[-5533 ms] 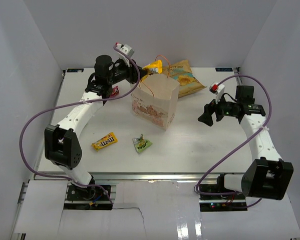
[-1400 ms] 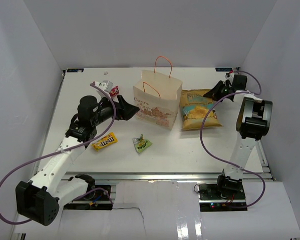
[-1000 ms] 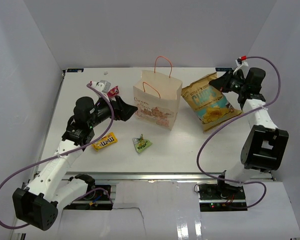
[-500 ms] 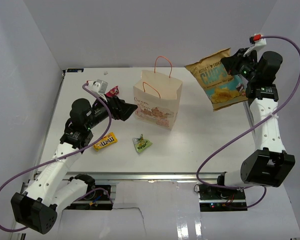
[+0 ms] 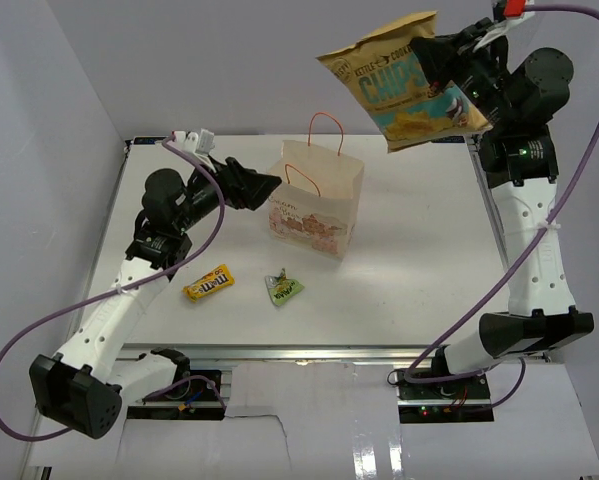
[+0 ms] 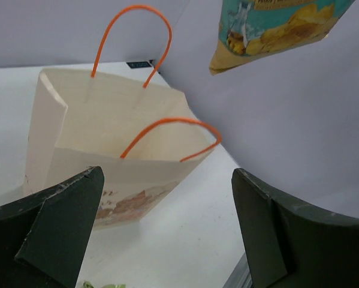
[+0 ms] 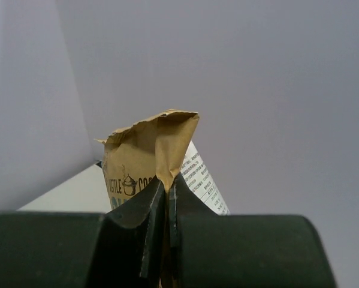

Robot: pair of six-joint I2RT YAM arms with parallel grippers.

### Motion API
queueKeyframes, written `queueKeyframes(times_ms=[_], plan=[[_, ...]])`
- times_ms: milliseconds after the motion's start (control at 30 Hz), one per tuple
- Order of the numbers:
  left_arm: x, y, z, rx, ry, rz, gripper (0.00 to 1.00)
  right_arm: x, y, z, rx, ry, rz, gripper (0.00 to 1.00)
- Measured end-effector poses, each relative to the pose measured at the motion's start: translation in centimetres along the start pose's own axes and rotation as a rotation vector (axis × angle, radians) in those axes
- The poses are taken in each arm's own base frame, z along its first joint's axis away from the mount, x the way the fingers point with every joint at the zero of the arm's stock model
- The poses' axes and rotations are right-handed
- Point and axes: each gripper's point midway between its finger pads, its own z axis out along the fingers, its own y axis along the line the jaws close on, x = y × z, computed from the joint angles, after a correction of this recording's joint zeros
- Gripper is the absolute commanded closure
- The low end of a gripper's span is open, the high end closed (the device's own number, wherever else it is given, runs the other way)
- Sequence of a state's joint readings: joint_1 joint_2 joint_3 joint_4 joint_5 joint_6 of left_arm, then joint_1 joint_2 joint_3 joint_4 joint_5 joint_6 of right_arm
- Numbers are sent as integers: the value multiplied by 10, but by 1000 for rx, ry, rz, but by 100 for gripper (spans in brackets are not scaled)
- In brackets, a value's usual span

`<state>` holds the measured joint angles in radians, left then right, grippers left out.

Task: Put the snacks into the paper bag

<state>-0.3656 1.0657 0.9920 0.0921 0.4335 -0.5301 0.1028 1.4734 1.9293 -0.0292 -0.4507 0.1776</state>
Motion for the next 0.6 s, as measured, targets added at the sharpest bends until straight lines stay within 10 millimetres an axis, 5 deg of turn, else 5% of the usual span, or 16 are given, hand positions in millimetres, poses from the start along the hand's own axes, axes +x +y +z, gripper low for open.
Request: queueKeyframes(times_ms=[167, 600], plan=[[-38, -10, 21, 26, -60, 16, 2, -3, 50, 25, -123, -22, 66, 92], [-82, -8, 56, 26, -136, 90, 2, 37, 108, 72, -234, 11, 157, 92]])
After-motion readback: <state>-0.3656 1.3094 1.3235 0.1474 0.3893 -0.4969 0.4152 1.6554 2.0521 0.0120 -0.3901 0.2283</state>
